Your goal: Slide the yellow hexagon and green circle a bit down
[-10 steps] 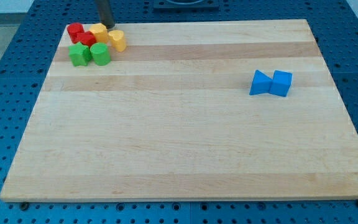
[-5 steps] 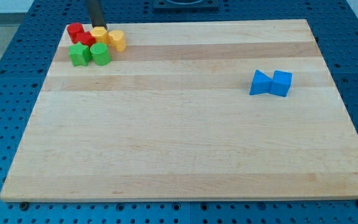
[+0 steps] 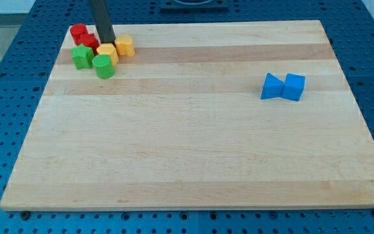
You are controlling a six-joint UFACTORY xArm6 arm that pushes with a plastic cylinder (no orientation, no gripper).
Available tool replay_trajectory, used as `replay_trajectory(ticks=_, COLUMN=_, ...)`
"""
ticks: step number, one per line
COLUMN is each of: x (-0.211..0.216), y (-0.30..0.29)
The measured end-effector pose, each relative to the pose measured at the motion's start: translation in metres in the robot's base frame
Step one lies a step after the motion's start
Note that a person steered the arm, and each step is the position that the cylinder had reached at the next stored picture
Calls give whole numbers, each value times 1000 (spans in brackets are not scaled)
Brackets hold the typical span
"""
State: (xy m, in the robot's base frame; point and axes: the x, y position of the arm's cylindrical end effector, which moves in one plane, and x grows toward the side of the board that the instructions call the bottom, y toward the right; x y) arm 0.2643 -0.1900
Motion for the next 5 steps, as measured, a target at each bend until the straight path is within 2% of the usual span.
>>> replay_trajectory(ticks=5, x=32, y=0)
